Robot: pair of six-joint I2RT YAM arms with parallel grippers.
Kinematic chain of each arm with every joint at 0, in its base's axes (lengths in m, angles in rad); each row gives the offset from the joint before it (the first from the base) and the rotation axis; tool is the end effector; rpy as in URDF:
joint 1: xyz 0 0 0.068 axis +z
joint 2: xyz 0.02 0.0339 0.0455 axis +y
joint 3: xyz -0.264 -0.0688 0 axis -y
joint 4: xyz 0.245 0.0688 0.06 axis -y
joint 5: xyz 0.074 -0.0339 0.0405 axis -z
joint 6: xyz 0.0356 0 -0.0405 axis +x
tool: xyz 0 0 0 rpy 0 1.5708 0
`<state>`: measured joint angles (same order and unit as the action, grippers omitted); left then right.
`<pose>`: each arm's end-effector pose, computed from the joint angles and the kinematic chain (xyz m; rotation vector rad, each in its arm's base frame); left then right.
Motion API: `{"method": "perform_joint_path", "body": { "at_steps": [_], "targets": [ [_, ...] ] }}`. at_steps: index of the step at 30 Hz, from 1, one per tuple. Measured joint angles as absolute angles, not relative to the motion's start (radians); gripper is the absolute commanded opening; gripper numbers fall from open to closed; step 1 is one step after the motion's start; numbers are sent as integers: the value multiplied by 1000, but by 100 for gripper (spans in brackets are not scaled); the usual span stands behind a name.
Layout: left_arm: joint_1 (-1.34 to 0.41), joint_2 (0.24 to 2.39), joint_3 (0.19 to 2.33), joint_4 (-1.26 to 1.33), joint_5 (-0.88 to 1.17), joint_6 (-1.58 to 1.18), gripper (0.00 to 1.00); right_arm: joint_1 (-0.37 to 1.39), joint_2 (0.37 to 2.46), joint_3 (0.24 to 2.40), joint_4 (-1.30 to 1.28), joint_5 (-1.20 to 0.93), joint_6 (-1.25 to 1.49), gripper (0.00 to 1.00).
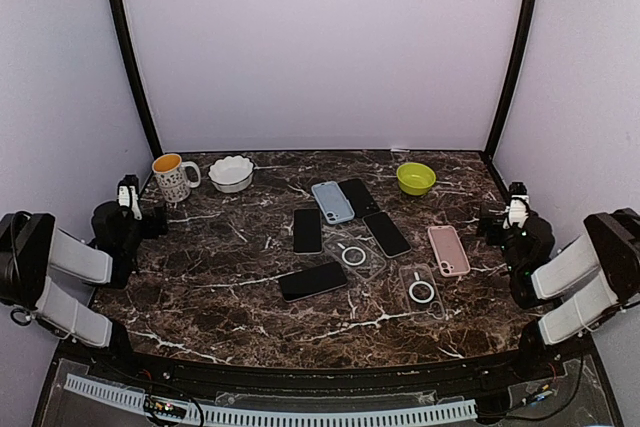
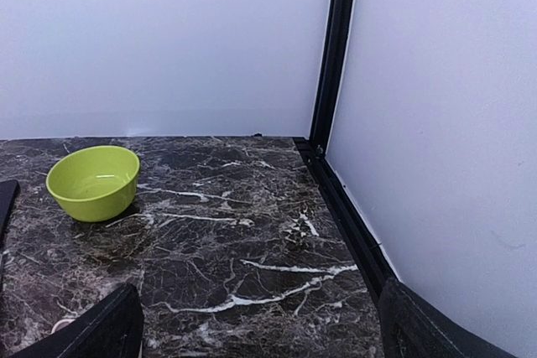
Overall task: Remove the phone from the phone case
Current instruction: Reset both arms
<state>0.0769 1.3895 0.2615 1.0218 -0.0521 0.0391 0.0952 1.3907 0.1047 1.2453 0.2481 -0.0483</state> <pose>0.2397 0.0203 0.1659 -0.0710 1.6770 0.1311 0.2074 0.0110 0.1505 0.0764 1.6109 -0.1636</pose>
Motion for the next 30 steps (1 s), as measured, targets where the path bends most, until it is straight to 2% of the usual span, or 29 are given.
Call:
{"method": "perform_joint_path", "body": {
  "at_steps": [7,10,16,18,19,21,30],
  "targets": [
    [77,1292,174,1070,-110,44,98,92,1446,103,1353,196,-52,99],
    [78,1294,168,1089,-128,-6,89,86,1462,128,1344,186,-50,99],
    [79,1400,247,1085,-59,-43,88,39,1522,174,1343,144,-36,99],
    [73,1465,282,1100,-19,-25,89,27,1533,182,1310,127,-25,99],
    [67,1501,298,1107,-4,-7,95,23,1536,186,1305,120,-22,99],
    [47,1554,299,1152,14,19,98,5,1539,202,1288,100,-11,99],
    [35,1577,246,1251,-23,22,99,-21,1539,217,1271,85,15,99]
  ]
}}
